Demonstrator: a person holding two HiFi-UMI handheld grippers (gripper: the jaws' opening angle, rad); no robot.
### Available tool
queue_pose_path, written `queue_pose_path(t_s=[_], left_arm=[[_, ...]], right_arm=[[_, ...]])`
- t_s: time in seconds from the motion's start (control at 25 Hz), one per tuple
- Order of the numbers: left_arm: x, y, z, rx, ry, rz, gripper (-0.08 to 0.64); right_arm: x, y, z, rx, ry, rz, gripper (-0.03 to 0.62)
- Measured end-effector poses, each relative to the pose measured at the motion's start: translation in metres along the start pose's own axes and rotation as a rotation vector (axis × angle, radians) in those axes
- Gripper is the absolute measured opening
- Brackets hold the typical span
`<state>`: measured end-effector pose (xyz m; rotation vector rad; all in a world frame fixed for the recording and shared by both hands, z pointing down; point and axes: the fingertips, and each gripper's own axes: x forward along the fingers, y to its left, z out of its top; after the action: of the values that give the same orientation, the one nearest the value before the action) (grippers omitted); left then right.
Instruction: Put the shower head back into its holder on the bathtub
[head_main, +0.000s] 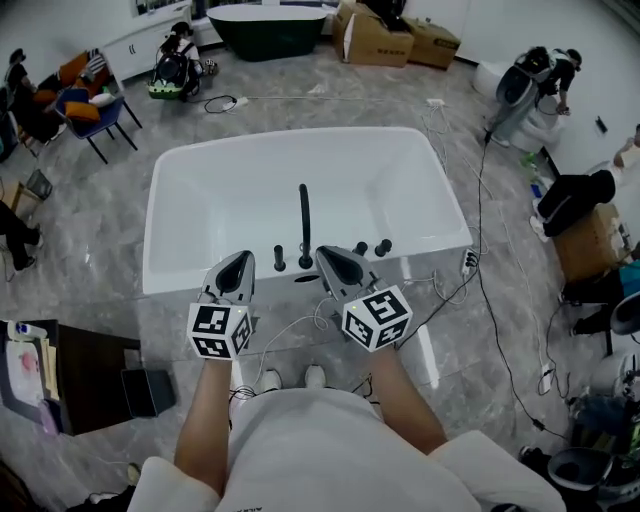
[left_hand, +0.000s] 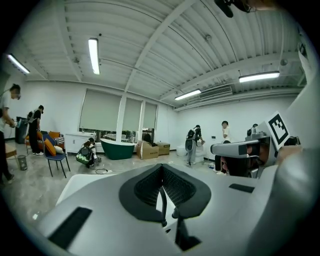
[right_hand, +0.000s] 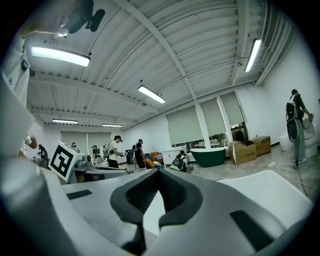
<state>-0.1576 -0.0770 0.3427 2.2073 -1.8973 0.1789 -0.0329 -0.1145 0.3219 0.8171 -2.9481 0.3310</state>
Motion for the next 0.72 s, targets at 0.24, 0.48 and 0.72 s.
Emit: queue_pose_path(t_s=[0.24,0.48,0.72], left_arm=[[-0.021,0.012,0.024,0.008,-0.033,-0.008,0.011],[-0.032,0.022,0.036,0.048,-0.05,-0.025,0.011],[-0.032,0.026,0.039,0.063,-0.05,-0.035,0.011]], right_arm=[[-0.016,0.011,0.03,-0.025,-0.048,-0.012,0.015],[-0.021,0.016,0.042,-0.024,-0.072,-0.039,0.015],[-0.019,0.018,0.043,-0.028,-0.07,-0.05,0.015]])
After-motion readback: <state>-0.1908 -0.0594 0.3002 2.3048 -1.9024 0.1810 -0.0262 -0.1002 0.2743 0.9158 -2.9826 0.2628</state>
